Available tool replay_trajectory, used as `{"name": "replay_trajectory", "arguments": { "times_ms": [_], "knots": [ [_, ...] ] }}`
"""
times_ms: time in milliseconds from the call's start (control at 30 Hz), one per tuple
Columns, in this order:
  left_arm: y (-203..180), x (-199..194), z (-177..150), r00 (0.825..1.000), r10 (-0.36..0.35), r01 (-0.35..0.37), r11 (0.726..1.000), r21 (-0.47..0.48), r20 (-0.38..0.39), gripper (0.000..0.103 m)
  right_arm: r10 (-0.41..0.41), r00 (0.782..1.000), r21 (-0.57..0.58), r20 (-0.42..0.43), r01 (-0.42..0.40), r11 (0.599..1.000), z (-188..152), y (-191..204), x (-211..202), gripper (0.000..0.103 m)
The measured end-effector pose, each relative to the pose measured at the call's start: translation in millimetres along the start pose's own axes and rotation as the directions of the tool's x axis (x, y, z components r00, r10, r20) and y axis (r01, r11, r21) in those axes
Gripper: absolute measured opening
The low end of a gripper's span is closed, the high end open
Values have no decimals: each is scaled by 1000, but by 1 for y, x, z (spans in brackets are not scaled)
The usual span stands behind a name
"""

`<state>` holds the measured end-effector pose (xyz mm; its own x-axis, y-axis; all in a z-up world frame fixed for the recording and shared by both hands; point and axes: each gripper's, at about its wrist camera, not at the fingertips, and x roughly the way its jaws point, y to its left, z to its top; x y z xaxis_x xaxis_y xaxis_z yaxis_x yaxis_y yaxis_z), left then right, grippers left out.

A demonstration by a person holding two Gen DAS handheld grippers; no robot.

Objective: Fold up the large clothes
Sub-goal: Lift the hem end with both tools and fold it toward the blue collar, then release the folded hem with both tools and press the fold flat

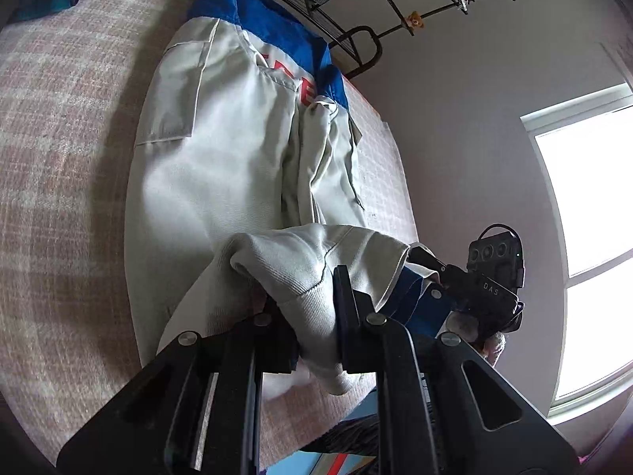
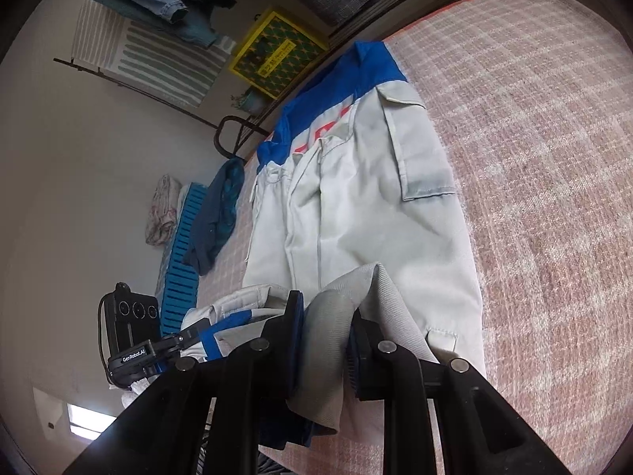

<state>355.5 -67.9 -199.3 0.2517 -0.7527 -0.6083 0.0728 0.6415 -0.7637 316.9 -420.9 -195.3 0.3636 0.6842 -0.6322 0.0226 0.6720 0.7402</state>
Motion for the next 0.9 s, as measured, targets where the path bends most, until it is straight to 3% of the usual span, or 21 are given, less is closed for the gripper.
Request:
{"name": "replay_trajectory", "arguments": {
  "times_ms": [133,233,333,367,400,433,567,633,733,800,900],
  "knots": [
    [17,12,11,1000,-11,11,999,-48,6,14,-38,999,25,-22,39,999,7,-12,14,22],
    [23,19,18,1000,-21,21,998,-65,1,14,-20,999,48,-36,22,999,12,-16,17,24],
    [21,18,24,1000,-24,24,998,-63,0,19,29,999,87,-38,-26,996,15,-21,15,42],
    [22,17,25,999,-34,34,997,-72,-1,20,47,998,96,-32,-44,994,16,-22,13,54],
    [22,16,27,999,-44,44,995,-87,0,25,69,997,107,-16,-67,992,17,-22,10,64],
    [21,12,27,999,-51,52,994,-93,4,33,86,996,116,2,-85,990,17,-23,6,67],
    [17,0,36,997,-60,63,994,-87,44,54,134,990,128,53,-140,982,20,-26,-11,69],
    [13,-14,41,994,-49,56,996,-69,93,57,96,992,77,79,-102,992,22,-20,-21,69],
    [6,-31,43,991,0,-2,1000,15,137,57,-50,993,-91,106,60,994,21,-1,-30,69],
    [6,-35,38,988,60,-71,994,78,139,57,-153,982,-219,112,175,960,13,12,-28,68],
    [17,-26,28,991,99,-107,991,78,93,57,-255,960,-329,115,279,902,0,25,-14,62]
  ]
}}
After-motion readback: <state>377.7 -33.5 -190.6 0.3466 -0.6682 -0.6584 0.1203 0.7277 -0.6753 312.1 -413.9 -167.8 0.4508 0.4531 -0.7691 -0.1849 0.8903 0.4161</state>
